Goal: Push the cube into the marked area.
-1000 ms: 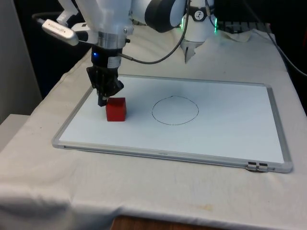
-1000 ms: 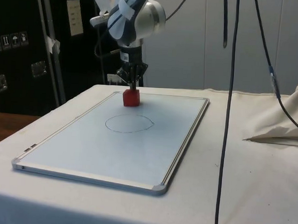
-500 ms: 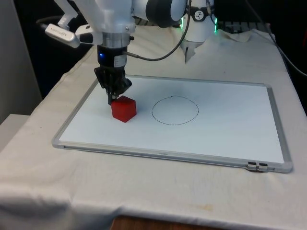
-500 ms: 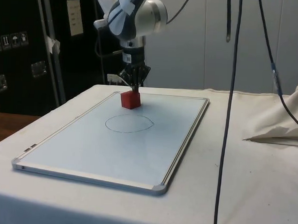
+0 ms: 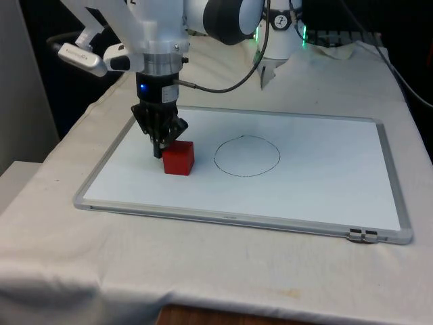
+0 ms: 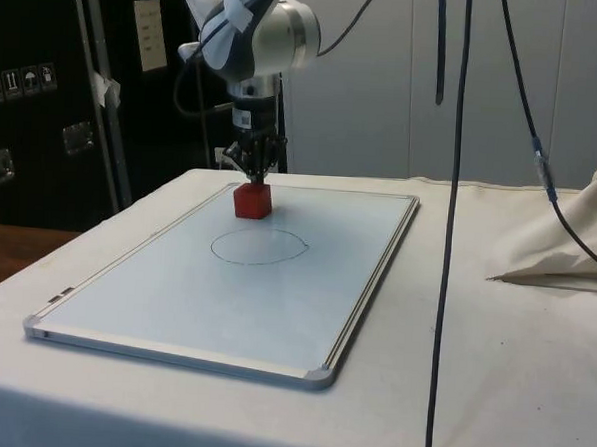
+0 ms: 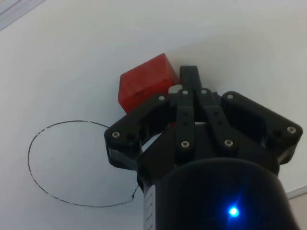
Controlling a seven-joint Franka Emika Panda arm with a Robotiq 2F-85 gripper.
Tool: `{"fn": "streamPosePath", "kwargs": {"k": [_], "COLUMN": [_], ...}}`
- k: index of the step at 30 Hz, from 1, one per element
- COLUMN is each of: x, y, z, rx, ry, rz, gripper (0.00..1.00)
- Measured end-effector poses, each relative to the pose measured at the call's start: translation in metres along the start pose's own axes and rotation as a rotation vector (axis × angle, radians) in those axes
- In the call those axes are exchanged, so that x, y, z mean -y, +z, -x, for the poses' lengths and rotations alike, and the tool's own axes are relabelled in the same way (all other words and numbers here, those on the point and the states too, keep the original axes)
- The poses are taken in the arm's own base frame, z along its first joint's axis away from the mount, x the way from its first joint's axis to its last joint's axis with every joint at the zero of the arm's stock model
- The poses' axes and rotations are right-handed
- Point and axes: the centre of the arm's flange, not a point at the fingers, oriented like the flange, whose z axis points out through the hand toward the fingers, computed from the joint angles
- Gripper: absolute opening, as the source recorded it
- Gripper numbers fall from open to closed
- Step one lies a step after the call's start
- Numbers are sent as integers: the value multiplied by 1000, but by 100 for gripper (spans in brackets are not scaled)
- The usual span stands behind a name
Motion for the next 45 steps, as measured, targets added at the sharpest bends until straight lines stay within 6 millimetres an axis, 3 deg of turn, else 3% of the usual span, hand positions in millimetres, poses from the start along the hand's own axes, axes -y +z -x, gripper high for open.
{"fn": "streamPosePath", "kwargs": {"k": [5,13,35,40,45], "x": [2,28,60,83,91], "y": [1,-3,-2,-3,-1], "z": [1,7,17,25,31], "rx": [3,10,19,24,32], "ry": [-26,-55,-154,-163,-158], "rz": [-11,-30,-45,-53,-49], "gripper": [0,0,0,0,0]}}
